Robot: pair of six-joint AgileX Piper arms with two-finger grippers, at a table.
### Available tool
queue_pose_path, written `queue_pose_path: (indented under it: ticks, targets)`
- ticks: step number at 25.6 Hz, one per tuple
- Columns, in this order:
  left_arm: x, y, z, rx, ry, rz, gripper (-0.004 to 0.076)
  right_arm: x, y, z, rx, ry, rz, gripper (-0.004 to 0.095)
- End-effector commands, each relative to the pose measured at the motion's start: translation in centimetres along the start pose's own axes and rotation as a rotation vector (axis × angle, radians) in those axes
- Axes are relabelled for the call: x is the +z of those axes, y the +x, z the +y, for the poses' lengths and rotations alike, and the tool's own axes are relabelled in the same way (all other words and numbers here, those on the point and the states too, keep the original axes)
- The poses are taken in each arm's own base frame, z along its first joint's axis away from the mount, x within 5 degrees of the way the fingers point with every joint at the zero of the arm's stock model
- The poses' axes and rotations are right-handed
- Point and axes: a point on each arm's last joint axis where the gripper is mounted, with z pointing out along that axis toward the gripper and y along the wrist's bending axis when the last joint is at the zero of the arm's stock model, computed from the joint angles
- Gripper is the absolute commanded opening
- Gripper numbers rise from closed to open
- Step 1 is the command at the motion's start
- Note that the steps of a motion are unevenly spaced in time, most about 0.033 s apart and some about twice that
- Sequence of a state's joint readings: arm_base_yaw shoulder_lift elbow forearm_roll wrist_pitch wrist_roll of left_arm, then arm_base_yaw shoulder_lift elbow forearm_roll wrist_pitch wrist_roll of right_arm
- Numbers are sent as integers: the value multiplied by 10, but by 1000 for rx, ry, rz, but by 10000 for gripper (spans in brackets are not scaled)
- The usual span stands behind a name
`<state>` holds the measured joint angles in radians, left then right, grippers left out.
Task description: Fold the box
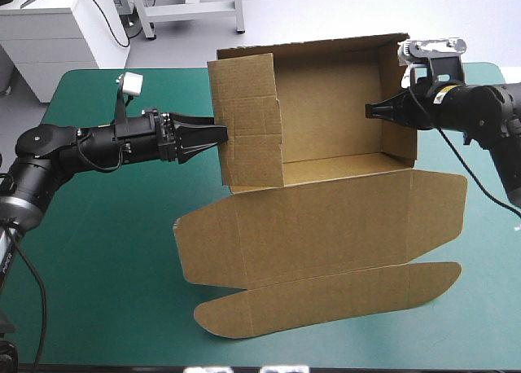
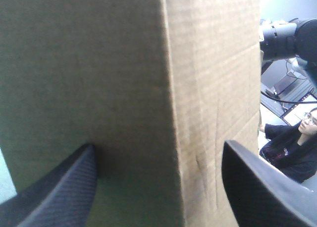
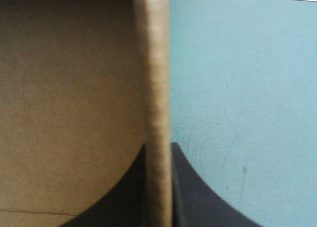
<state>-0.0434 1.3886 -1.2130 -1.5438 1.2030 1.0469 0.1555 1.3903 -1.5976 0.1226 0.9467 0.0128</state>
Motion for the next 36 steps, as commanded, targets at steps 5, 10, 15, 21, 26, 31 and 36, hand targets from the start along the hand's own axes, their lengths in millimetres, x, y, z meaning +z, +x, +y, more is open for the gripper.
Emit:
queue_pose_path:
  ticks: [5,10,15,21,26,31,36]
  targets:
    - [5,-23,-27,96,-59,-11,508,-19,-15,5,53,-31,-141,-16]
    - [21,-41,-53,194,-211,40,507,-13,-14,5,69,-38,-125,-16]
    - [30,-53,-67,227,-359,57,507,-12,-15,7,86,-61,-125,-16]
    - [39,-54,-59,171,-382,77,507,-12,-15,9,86,-86,-133,-16]
    - [50,-48,-42,138,-453,128,507,-12,-16,12,85,-119,-138,-16]
    - [64,-45,-47,186,-607,136,452,-11,-16,13,95,-131,-132,-16]
    - [76,-47,-53,197,-619,146,235,-1,-12,12,78,-128,-76,-16]
